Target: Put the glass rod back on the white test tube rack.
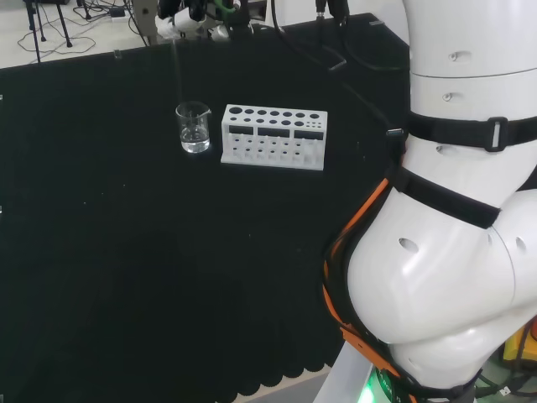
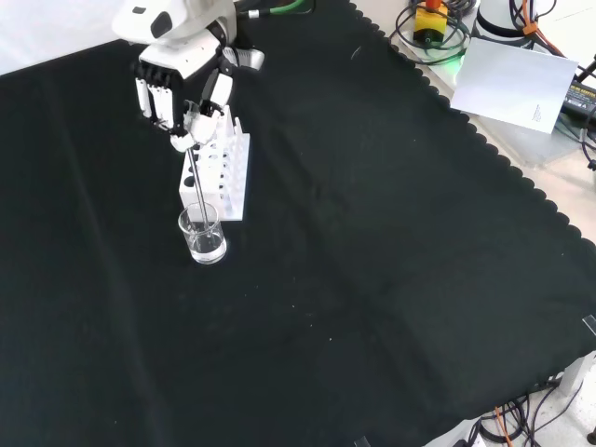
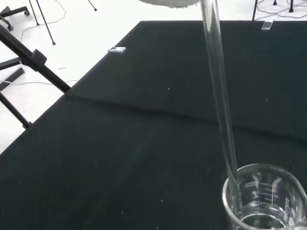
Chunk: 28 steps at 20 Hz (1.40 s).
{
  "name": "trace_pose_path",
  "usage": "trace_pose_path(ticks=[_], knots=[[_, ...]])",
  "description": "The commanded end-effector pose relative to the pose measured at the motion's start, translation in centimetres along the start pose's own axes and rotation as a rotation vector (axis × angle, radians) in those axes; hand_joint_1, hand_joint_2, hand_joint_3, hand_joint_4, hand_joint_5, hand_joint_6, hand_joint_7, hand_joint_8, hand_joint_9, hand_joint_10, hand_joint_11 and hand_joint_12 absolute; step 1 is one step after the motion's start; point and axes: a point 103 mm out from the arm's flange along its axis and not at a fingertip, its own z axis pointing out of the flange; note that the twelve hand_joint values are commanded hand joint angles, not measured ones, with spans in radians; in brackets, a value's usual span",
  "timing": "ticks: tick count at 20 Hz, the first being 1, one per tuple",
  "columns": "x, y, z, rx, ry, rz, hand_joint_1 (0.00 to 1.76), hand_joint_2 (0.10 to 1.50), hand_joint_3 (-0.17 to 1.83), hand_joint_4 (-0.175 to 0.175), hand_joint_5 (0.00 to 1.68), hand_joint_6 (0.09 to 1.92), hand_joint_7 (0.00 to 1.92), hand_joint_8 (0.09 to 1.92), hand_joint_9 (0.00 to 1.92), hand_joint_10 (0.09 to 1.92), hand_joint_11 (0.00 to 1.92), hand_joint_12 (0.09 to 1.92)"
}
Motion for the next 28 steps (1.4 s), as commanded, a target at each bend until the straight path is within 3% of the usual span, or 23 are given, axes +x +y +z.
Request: trace_pose_path(ticks=[1, 14, 28], knots=[[0.0, -0.5, -2.1, -0.033, -0.011, 0.020, 1.30, 1.12, -0.17, -0.175, 1.23, 0.29, 1.15, 1.06, 1.76, 0.66, 1.21, 0.75], [-3.0, -3.9, -6.5, -0.107, -0.026, 0.107, 1.30, 1.12, -0.17, -0.175, 1.23, 0.29, 1.15, 1.06, 1.76, 0.66, 1.21, 0.75], [-8.5, -8.5, -7.1, -0.116, -0.031, 0.235, 1.30, 1.12, -0.17, -0.175, 1.23, 0.29, 1.15, 1.06, 1.76, 0.66, 1.21, 0.75]])
